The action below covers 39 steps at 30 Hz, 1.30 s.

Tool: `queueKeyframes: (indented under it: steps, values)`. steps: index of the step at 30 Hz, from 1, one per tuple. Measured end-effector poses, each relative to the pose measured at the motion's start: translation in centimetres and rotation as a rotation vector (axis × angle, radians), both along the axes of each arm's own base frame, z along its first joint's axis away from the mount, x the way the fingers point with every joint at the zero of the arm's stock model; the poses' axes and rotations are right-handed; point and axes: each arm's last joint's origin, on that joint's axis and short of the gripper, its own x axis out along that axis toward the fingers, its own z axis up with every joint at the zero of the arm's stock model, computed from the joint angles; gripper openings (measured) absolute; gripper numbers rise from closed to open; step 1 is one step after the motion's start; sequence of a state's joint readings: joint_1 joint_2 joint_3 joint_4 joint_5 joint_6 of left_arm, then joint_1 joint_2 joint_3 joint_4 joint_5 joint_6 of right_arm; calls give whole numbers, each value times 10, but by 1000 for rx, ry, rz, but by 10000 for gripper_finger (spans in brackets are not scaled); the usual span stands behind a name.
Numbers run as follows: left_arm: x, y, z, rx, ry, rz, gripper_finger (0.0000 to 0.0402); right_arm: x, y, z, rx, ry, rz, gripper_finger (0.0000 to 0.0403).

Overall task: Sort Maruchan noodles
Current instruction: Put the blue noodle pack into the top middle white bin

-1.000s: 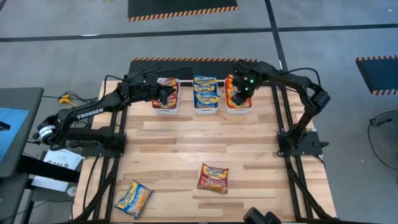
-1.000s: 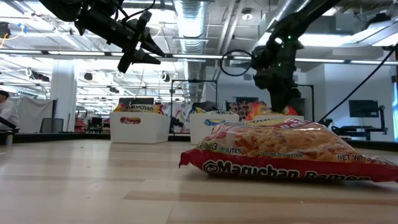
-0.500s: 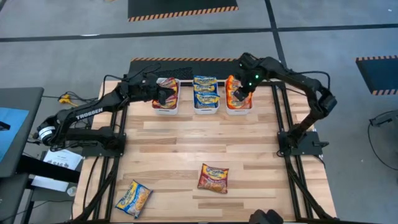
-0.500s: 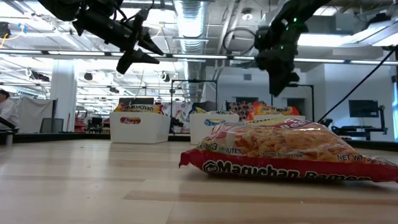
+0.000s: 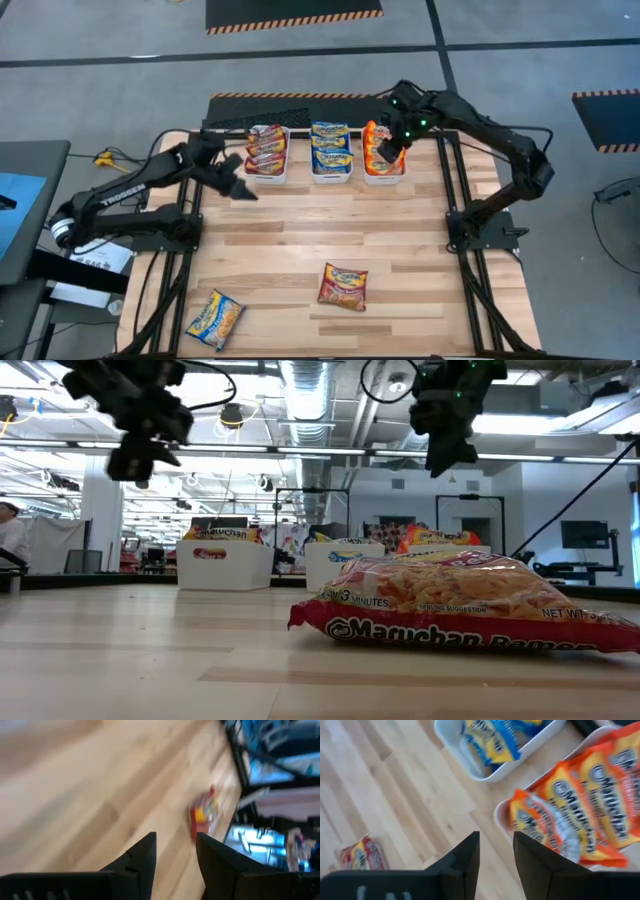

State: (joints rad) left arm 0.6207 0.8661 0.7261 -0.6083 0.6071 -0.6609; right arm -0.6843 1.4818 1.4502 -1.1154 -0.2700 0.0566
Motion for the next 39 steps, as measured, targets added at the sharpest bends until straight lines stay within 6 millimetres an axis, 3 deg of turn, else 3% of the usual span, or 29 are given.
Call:
queueKeyframes:
  steps: [14, 20, 30, 39]
  values:
    - [-8, -73, -15, -245, 348, -296, 124, 38, 60, -3, 108, 15, 58, 217]
    - [-15, -97, -19, -285, 488, -389, 136, 50, 94, -3, 152, 24, 90, 225]
    - [-26, -134, -24, -271, 678, -288, 144, 67, 151, 0, 202, -19, 165, 225]
    - [-32, -171, -52, -283, 649, -254, 144, 73, 193, 3, 176, -62, 195, 225]
